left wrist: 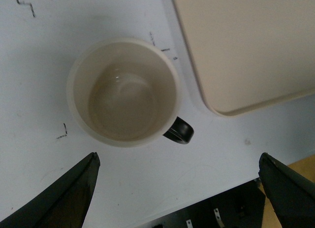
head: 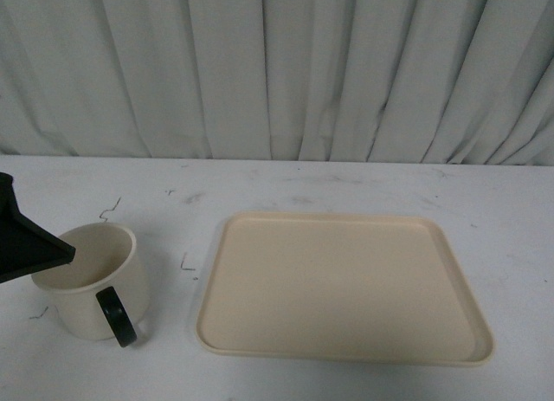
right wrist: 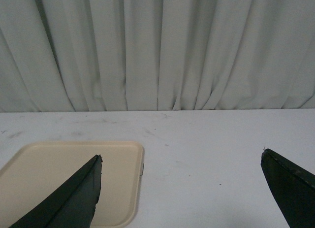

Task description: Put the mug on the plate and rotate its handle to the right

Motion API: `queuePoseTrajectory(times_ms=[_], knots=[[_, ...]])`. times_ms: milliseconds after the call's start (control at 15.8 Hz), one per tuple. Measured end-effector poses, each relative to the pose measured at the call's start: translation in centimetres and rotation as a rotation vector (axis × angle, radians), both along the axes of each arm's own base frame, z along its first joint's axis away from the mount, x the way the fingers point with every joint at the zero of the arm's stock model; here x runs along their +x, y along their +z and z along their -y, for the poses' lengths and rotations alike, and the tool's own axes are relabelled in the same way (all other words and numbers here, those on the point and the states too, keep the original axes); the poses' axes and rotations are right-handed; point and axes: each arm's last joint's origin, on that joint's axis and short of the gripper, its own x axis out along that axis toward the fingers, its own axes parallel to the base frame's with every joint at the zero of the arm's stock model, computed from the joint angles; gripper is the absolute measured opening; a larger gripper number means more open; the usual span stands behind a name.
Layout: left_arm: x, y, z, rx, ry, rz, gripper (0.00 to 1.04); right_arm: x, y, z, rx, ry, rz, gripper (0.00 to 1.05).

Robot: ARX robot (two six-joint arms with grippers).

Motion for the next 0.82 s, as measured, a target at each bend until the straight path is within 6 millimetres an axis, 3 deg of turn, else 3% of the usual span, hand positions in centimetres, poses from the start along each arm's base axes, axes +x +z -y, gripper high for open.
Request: queuePoseTrajectory(times_ms=[317,380,570,824], knots=[[3.5,-2.1,-1.0,0.009,0.044,-0.113,0.98,0.0,0.0,0.0,0.000,0.000,0.000,0.98],[6.0,-3.0,-1.8,0.044,0.090,-0.126,0.98,0.0,0.0,0.0,0.000,0.000,0.000,0.98],[8.0,-5.4,-2.8,0.094,0.146,-0.184,0.96,0.0,0.0,0.0,0.000,0.000,0.000,0.98],[8.2,-6.1,-2.6,0.112,0.153,-0.208,0.53,0.0,0.0,0.0,0.000,0.000,0.000,0.98]])
